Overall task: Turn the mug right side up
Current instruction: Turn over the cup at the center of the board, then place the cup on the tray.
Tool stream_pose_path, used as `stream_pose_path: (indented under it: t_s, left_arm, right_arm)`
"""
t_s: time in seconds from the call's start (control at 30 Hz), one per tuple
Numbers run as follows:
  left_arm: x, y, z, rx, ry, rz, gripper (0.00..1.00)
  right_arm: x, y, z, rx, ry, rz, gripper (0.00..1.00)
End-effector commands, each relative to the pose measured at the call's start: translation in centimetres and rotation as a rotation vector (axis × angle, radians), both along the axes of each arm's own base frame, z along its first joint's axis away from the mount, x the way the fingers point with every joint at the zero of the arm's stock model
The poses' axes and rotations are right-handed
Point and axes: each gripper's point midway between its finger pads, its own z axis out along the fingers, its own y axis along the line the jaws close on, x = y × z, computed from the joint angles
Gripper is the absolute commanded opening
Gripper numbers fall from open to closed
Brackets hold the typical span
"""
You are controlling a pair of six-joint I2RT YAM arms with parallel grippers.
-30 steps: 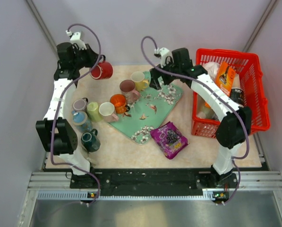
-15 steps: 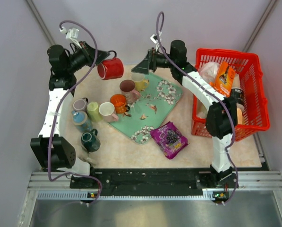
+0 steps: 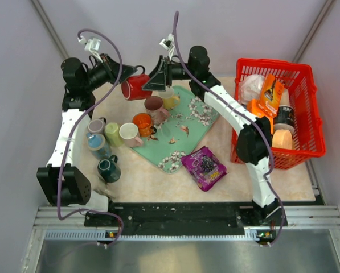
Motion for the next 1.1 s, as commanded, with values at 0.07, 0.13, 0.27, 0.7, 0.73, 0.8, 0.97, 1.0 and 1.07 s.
stream_pose_path:
  t_s: [0.07,0.13,0.27,0.7,0.73,0.8,0.97,1.0,1.07]
  left_arm:
    - [-2.1,-1.3,4.3,0.047,-0.243,-0.062,0.00]
    - [-2.1,-2.7,3.2,0.079,-0.264,-0.102,0.02]
    - [-1.3,-2.0,0.3,0.159,-0.219,-0.010,0.48]
    - [-11.1,0.7,-9.3,0.489,-0.074,-0.025,0.78]
    - [-11.8,0.7,-10.2,0.511,-0.068,-0.049,0.77]
    - [-12.6,1.2,-11.6,0.536,-0.026,-0.038,0.77]
    - [-14.2,1.6,-14.2,0.541,0.054,-0.031,0.78]
    - [-14.3,1.7,-15.0,0.539,0.082,-0.021,0.78]
    - [-14.4,2.3,-16.6,0.523,0.155,0.031,0.78]
  right_arm:
    - [-1.1,0.4,1.7,0.050,-0.066,0.059,0.44]
    - [-0.9,0.4,1.8,0.054,-0.075,0.046,0.11]
    - [-0.2,-0.5,1.3,0.029,-0.083,0.002,0.00]
    - [-3.6,-8.2,-11.3,-0.424,-0.682,0.094,0.00]
    - [-4.2,-8.8,-12.5,-0.471,-0.750,0.139,0.00]
    - [-5.4,-10.2,-15.2,-0.566,-0.866,0.239,0.00]
    - [-6.9,-13.7,-20.6,-0.764,-1.091,0.453,0.00]
    - [-6.9,-14.1,-21.4,-0.788,-1.144,0.501,0.00]
    - [-7.1,-15.1,-23.1,-0.834,-1.199,0.571,0.00]
